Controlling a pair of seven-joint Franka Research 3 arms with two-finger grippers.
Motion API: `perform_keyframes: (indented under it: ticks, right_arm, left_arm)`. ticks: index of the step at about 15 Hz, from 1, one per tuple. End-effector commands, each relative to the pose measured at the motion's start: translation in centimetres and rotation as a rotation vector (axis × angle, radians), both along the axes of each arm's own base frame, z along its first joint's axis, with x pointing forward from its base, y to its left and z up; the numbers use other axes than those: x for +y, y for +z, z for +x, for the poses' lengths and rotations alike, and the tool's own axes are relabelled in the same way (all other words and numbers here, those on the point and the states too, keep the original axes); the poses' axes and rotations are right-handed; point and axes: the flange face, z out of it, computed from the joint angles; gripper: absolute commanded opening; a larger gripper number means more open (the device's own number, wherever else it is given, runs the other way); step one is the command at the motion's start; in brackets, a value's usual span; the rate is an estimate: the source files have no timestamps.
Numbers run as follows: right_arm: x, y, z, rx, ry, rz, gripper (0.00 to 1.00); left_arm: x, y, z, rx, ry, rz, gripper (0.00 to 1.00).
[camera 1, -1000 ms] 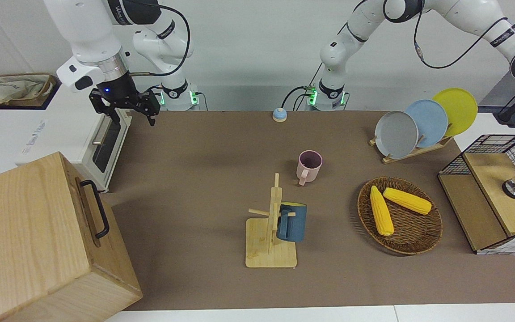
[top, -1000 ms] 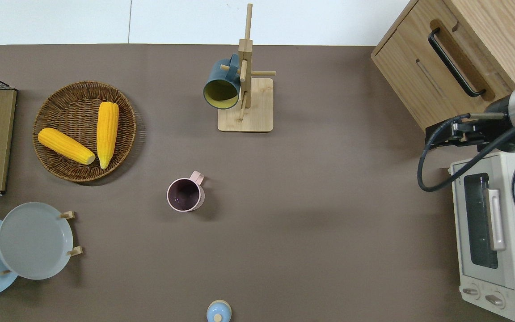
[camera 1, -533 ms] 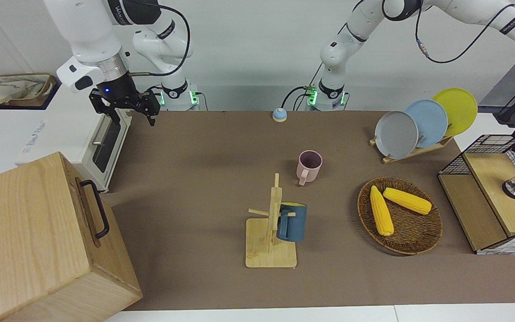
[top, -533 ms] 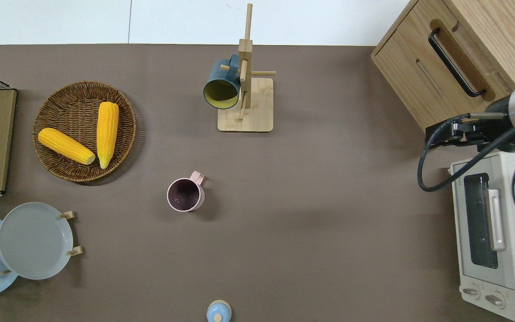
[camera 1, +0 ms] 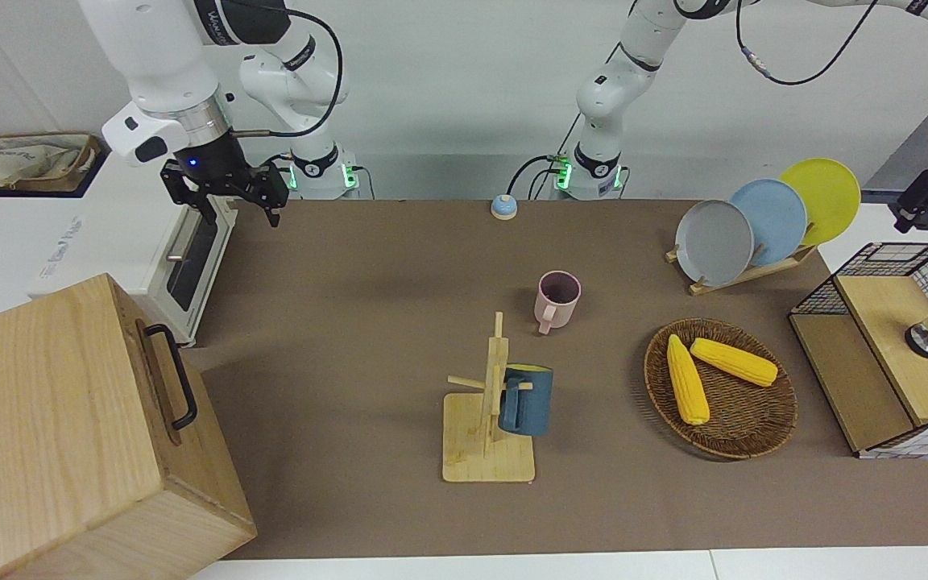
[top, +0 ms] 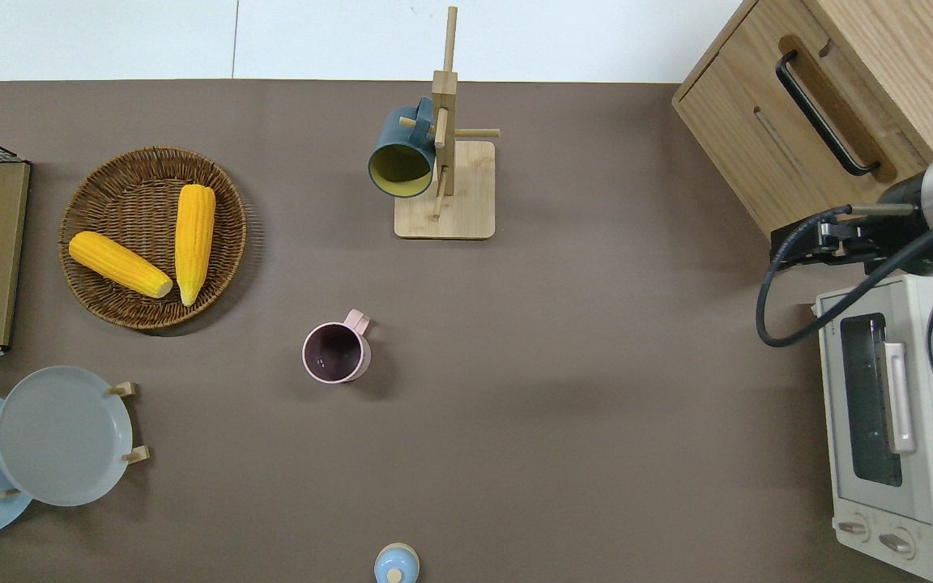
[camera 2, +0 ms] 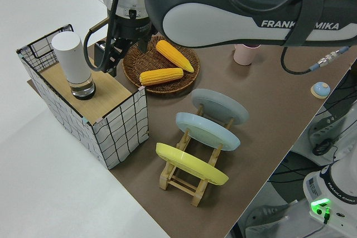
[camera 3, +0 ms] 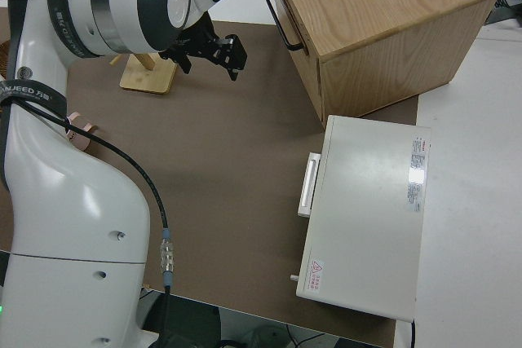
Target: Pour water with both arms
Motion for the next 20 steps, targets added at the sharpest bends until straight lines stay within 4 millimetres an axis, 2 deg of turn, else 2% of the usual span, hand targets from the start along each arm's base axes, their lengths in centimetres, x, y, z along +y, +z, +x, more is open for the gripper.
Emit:
perform_keyframes:
  ticks: [1,4,8,12,14,17,20]
  right_arm:
    - [-0.4,0.3,-0.1,-0.005,0.018,0.011,0.987]
    - [-0.4,0.3,-0.1,-0.005,0.016,0.011,0.987]
    - [-0.4,0.3,-0.1,-0.005,0.016,0.011,0.99]
    - [-0.4,0.3,-0.1,-0.005,0.018,0.011,0.987]
    - [-0.4,0.3,-0.1,-0.005,0.016,0.011,0.987]
    - [-0.4,0.3,-0.1,-0.005,0.016,0.011,0.987]
    - [-0.4,0.3,-0.1,-0.005,0.016,0.011,0.987]
  left_arm:
    - [-4.3,0.4,1.0,0.078,0.003,0.036,1.0]
    - [-7.4,0.0,1.6,0.141,0.016,0.037,1.0]
    - [-10.0,0.8,1.7,0.158,-0.016,0.033,1.0]
    - [-14.9,1.6,2.6,0.17,-0.063,0.057,1.0]
    - [-16.8,1.8,2.5,0.192,-0.021,0.049,1.0]
    - [-20.9,2.7,2.6,0.203,-0.068,0.062,1.0]
    - [-23.4,2.9,2.1,0.242,-0.059,0.058,1.0]
